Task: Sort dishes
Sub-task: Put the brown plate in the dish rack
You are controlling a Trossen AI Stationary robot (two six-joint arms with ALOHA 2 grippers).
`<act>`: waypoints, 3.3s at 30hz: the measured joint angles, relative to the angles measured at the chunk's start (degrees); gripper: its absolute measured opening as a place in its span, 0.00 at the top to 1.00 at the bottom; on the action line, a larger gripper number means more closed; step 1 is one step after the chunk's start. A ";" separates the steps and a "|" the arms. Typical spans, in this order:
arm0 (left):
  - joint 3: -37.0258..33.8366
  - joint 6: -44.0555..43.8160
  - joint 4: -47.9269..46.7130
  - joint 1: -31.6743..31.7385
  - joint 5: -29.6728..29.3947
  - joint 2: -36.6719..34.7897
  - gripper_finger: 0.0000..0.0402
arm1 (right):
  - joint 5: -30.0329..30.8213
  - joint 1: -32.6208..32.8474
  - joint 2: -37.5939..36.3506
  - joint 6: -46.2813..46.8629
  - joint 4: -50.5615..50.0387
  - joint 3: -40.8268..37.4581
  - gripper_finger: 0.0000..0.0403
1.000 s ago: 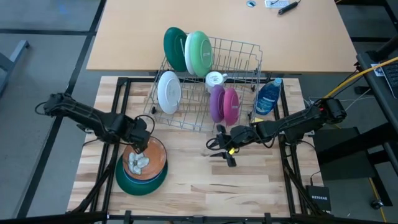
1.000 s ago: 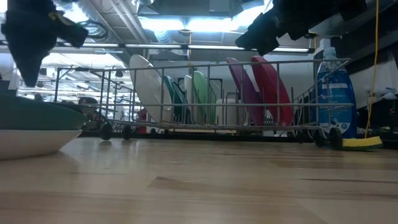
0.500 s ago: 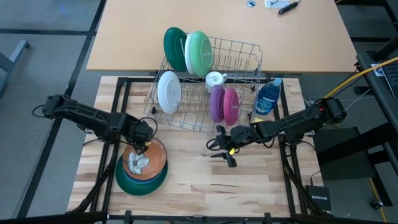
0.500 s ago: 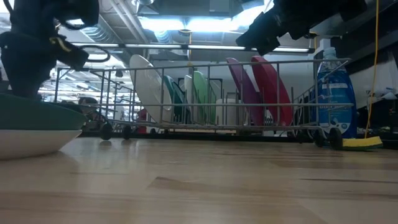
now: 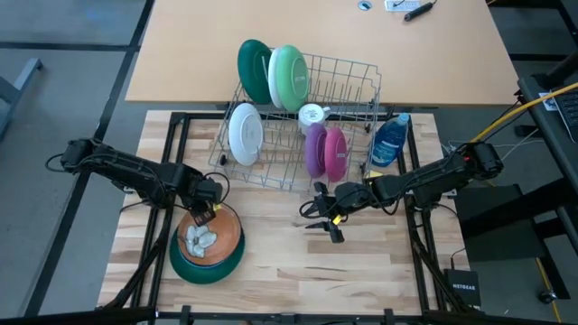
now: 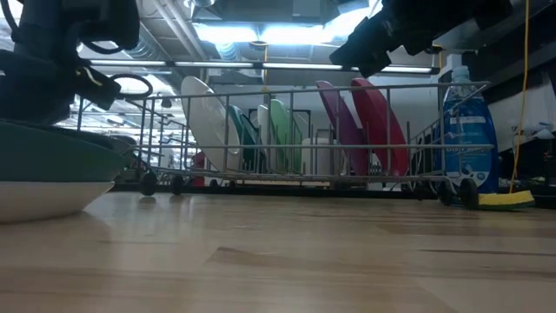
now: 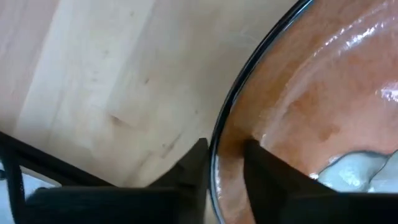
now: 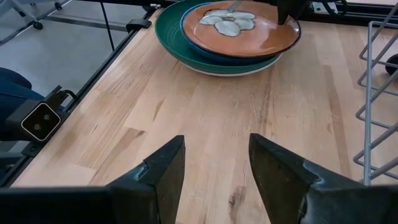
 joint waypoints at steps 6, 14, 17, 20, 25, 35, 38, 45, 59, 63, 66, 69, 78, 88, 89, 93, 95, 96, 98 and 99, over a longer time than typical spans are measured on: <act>0.09 -1.45 0.22 0.00 0.25 0.00 0.99 | 0.00 0.00 0.00 0.00 0.00 0.00 0.55; 0.09 -2.71 0.18 0.00 0.05 0.00 0.99 | 0.00 0.01 0.00 0.23 0.01 0.00 0.55; 0.05 -3.73 0.52 0.00 0.21 0.02 0.99 | 0.00 0.02 0.00 2.78 0.26 0.00 0.55; -0.02 -4.30 3.08 -0.08 1.31 0.07 1.00 | -0.13 0.02 0.96 4.31 2.50 0.00 0.55; -0.02 -6.97 8.21 -0.11 1.83 0.08 0.99 | -4.26 0.02 4.81 4.35 10.02 0.00 0.55; -0.02 -9.57 11.98 -0.54 2.56 0.55 1.00 | -7.98 0.02 13.50 -3.01 21.23 1.07 0.55; -0.02 -11.15 12.77 -1.79 4.00 0.92 1.00 | -7.97 0.02 15.31 -3.36 21.14 2.77 0.55; 0.00 -16.12 15.14 -7.17 4.85 1.14 1.00 | -7.98 0.02 16.17 -3.43 21.00 4.70 0.55; 0.28 -21.96 35.86 -15.19 4.89 13.04 1.00 | -7.53 0.47 16.13 -3.53 21.17 5.42 0.55; 0.20 -22.86 41.40 -15.16 4.74 14.99 1.00 | -4.41 2.19 16.29 -8.27 20.88 5.42 0.55; 0.22 -22.99 43.81 -15.13 4.60 16.22 1.00 | -2.51 4.21 17.33 -12.61 21.64 5.43 0.55; 0.16 -23.24 44.84 -15.10 4.55 16.72 1.00 | -0.57 6.11 19.46 -16.52 21.54 6.37 0.55; 0.09 -24.30 46.40 -15.10 4.15 16.85 1.00 | 2.81 9.12 30.56 -23.99 18.78 16.81 0.55; 0.07 -23.91 46.31 -15.08 4.10 16.90 1.00 | 4.47 9.01 42.42 -30.28 0.96 34.66 0.55; 0.04 -23.91 46.32 -15.08 4.09 16.90 1.00 | 4.62 9.01 43.42 -30.38 0.34 35.80 0.55; 0.04 -23.88 46.32 -15.06 3.99 16.90 1.00 | 5.68 8.98 45.84 -29.95 -0.05 38.79 0.55; 0.04 -23.59 46.44 -15.06 3.99 16.90 1.00 | 5.69 8.92 46.10 -29.92 -0.33 39.11 0.55; 0.04 -23.31 46.53 -15.06 3.99 16.90 1.00 | 5.69 8.92 46.10 -29.91 -0.36 39.19 0.56; 0.01 -22.24 46.99 -15.06 3.99 16.90 1.00 | 5.73 8.94 46.07 -29.90 -0.28 39.28 0.61; -0.01 -21.61 47.42 -15.06 4.02 16.84 1.00 | 5.73 8.94 46.07 -29.90 -0.33 39.28 0.64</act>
